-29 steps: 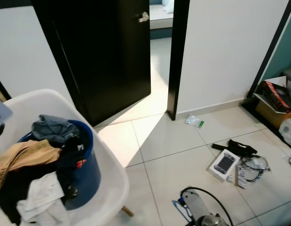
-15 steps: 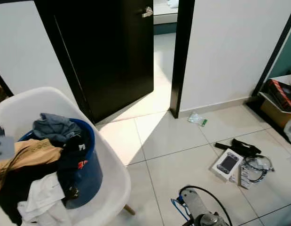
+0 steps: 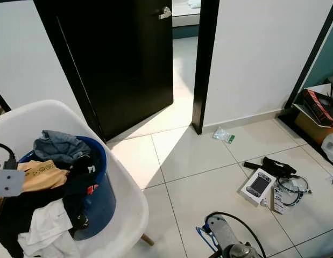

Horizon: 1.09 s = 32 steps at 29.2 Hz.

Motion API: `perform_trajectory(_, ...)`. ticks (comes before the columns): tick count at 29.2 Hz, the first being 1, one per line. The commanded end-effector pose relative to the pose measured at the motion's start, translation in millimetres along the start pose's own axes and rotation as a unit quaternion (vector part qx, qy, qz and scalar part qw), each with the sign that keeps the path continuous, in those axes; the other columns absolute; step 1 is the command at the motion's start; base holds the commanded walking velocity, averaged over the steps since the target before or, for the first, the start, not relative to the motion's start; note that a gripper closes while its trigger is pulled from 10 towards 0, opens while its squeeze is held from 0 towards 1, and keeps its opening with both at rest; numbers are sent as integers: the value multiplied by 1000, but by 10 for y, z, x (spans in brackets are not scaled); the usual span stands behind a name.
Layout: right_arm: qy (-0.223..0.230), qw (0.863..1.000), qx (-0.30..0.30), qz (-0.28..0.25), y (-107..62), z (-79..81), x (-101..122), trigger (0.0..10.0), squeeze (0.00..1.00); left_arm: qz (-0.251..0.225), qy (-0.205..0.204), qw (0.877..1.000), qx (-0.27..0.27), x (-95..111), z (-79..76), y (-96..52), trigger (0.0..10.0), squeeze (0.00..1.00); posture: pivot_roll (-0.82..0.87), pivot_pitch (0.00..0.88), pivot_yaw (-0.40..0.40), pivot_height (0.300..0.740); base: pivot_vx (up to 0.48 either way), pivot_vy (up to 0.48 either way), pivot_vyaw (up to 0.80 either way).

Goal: Hang hanger

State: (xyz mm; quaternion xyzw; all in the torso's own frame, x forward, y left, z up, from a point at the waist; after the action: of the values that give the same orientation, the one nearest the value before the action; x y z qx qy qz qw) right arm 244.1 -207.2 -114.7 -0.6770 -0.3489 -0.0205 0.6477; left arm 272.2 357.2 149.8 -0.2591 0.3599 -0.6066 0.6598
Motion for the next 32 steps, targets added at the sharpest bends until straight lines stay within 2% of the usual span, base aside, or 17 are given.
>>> perform_trajectory(1,2,1000,9,-6,6,44,22,10000,0,10,-1,1000,-26,-53,-100,12,10000,0,-5,13,19,740,0,0,0)
perform_trajectory(4,8,1000,13,-11,6,53,31,10000,0,12,-3,1000,-29,-69,-112,3,10000,0,-3,13,17,740,0,0,317)
perform_trajectory(13,10,1000,19,-14,5,65,45,10000,0,-20,-14,999,-23,39,-86,50,10000,0,-4,11,14,740,0,0,772)
perform_trajectory(15,12,1000,19,-15,5,64,50,10000,0,-48,-14,999,-2,171,8,76,10000,0,-4,10,14,740,0,0,775)
perform_trajectory(17,12,1000,18,-15,5,63,51,10000,0,-57,-12,998,5,213,43,78,10000,0,-4,10,14,740,0,0,775)
perform_trajectory(22,11,1000,19,-16,5,62,56,10000,0,-134,-46,989,48,530,278,37,10000,0,-3,8,15,740,0,0,771)
perform_trajectory(25,12,1000,19,-17,5,62,57,10000,0,-153,-51,985,54,616,321,21,10000,0,-3,8,15,740,0,0,771)
perform_trajectory(27,13,1000,19,-17,5,63,56,10000,0,-195,-61,977,66,808,401,-4,10000,0,-6,3,16,740,0,0,772)
perform_trajectory(32,14,1000,19,-18,5,65,54,10000,0,-214,-64,973,64,905,410,-4,10000,0,-6,1,16,740,0,0,772)
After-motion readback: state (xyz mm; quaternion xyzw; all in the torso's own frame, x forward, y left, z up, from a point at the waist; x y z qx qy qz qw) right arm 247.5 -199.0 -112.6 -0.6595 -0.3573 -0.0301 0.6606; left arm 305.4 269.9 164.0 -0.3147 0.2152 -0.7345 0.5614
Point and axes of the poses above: a point about 5 cm out from each wrist's last joint towards the gripper, its own y axis pointing out of the wrist towards the gripper, its own x axis along the axis of the wrist's last joint, z = x × y, the point moved 6 cm from there along y, pointing out of the wrist towards the gripper, and after that the axes turned 3 degrees about y, right-handed, at the moved point
